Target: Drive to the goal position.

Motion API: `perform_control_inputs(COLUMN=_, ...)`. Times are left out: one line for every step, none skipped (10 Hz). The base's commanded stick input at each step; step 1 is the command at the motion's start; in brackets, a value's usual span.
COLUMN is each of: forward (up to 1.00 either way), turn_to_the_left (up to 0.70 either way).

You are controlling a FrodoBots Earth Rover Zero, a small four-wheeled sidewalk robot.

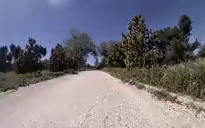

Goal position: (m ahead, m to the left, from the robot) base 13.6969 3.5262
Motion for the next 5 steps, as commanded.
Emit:
perform_control_inputs(forward=0.7, turn_to_the_left=0.01)
perform_control_inputs(forward=0.7, turn_to_the_left=0.01)
perform_control_inputs(forward=0.7, turn_to_the_left=0.01)
perform_control_inputs(forward=0.7, turn_to_the_left=0.01)
perform_control_inputs(forward=0.7, turn_to_the_left=0.01)
